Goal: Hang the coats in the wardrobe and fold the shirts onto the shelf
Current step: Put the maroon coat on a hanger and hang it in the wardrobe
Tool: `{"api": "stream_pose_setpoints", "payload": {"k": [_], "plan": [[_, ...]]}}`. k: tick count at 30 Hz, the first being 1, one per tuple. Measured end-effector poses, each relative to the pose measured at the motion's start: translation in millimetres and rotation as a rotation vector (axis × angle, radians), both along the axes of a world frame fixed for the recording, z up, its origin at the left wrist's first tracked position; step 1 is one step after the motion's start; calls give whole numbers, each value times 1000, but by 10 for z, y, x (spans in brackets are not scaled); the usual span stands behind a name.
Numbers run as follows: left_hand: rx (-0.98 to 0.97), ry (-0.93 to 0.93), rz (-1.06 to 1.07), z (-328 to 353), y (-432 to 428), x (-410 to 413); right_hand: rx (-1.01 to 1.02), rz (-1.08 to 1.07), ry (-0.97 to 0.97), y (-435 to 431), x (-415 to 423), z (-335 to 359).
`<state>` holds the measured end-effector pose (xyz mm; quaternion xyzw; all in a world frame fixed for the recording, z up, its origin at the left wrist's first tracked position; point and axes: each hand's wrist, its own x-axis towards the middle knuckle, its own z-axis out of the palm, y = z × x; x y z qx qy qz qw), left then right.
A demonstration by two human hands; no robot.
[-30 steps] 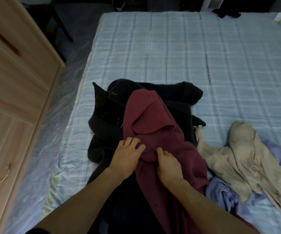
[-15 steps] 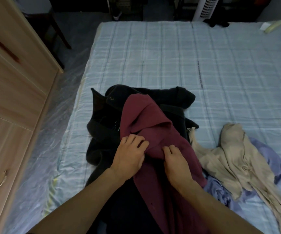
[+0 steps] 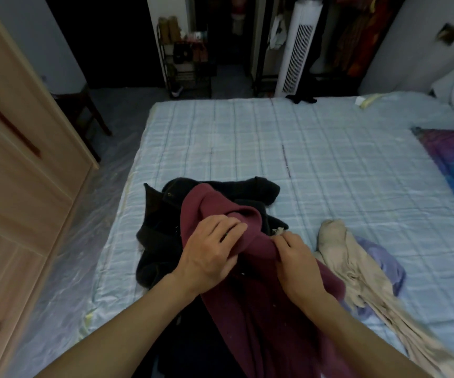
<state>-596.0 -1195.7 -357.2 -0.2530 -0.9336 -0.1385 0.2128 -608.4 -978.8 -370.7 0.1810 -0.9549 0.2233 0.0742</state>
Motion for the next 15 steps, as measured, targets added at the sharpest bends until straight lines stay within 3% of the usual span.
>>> {"api": "stream_pose_setpoints", "payload": {"k": [10,15], "plan": [[144,84,6,1057,47,394,-63,3,213,291,375,1042],[273,132,201,1371,-47,564,-115,-31,340,484,565,1391]]}}
